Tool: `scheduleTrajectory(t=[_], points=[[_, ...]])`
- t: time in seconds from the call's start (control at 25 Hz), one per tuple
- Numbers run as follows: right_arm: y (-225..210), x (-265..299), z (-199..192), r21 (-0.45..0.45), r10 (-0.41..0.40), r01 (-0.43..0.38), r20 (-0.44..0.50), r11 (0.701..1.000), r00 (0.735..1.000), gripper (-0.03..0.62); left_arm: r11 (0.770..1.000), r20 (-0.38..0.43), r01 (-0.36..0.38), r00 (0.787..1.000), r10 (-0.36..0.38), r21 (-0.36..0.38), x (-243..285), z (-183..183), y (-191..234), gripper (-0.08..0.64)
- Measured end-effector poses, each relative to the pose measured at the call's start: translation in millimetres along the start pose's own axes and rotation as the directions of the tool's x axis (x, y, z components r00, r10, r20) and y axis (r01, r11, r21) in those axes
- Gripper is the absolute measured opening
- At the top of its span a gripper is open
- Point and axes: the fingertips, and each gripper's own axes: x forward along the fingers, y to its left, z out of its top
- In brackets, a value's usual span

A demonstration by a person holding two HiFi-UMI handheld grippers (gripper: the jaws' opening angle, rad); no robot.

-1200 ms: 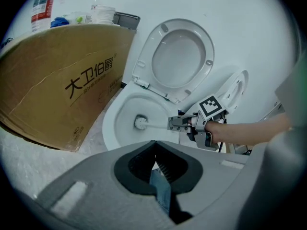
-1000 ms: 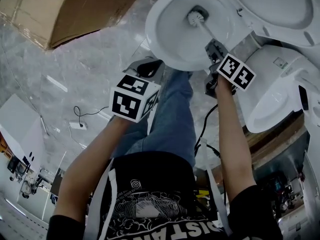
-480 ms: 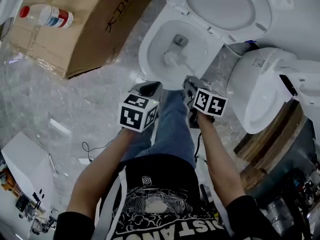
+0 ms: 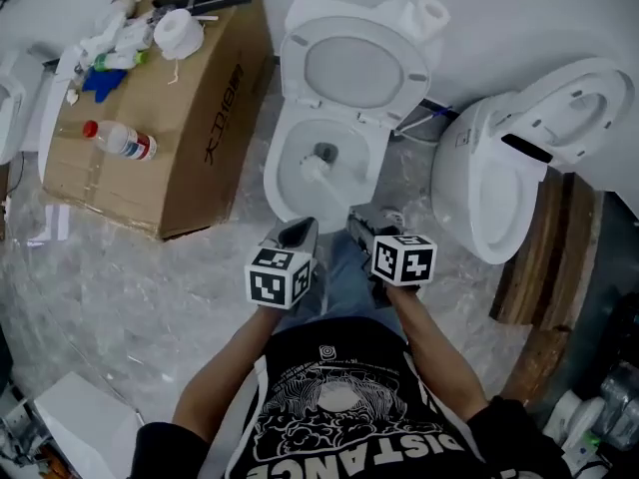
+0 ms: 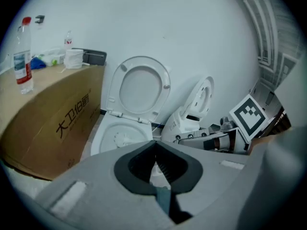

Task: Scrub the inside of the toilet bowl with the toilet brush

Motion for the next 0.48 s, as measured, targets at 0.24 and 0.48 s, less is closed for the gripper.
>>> scheduleTrajectory(t=[0.24,0.48], points=[[34,-59,40,-0.029,0.013,-0.008,0.164,1.0,0.986,0.164,0.995,0.082,0.032,0.996,-0.039,0.09,-23,45,-32,-0.006],[55,-101,75,-0.1,0.031,-0.002,0.286,0.995,0.958,0.163,0.986,0.15,0.051,0.986,-0.075,0.158,-36,75,-60,-0.006]])
